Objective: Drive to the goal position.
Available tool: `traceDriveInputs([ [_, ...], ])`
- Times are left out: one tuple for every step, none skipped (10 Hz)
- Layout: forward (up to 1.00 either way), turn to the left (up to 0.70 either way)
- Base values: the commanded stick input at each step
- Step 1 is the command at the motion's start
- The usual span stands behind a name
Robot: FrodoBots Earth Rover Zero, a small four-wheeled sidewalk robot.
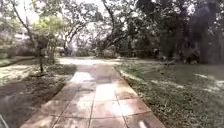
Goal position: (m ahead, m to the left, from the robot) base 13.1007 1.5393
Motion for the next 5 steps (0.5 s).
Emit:
traceDriveInputs([
  [0.70,0.00],
  [0.70,0.00],
  [0.70,0.00],
  [0.70,0.00],
  [0.70,0.00],
])
